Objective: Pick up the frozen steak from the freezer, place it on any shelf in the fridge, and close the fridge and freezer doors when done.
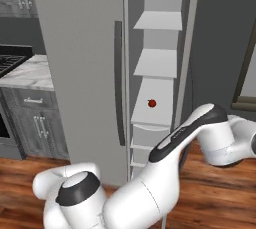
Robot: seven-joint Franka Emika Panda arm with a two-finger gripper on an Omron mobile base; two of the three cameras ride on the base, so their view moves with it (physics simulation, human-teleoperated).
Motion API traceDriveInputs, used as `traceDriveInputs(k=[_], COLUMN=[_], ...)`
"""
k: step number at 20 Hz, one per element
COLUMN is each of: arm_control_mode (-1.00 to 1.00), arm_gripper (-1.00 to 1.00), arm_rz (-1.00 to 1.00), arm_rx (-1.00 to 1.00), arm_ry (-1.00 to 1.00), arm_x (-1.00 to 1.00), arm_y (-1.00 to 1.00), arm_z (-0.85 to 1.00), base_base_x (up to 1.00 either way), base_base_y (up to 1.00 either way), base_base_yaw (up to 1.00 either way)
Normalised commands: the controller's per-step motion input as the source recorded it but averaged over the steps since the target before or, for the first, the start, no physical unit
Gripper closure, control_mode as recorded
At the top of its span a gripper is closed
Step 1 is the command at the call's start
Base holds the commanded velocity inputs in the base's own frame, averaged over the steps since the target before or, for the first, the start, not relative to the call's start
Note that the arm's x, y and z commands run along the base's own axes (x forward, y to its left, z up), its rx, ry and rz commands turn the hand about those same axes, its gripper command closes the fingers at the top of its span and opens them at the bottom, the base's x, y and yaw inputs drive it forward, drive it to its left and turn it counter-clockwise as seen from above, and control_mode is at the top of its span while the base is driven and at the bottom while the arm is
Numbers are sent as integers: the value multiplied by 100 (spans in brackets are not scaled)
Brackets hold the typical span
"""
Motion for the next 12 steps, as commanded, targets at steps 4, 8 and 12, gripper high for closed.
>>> traceDriveInputs(k=[4, 8, 12], arm_control_mode=[-100, -100, -100], arm_gripper=[-100, -100, -100], arm_rz=[0, 0, 0], arm_rx=[0, 0, 0], arm_ry=[0, 0, 0], arm_x=[72, 42, 42], arm_y=[-11, -12, 0], arm_z=[-3, -5, -8], base_base_x=[0, 0, 0], base_base_y=[0, 0, 0], base_base_yaw=[0, 0, 0])
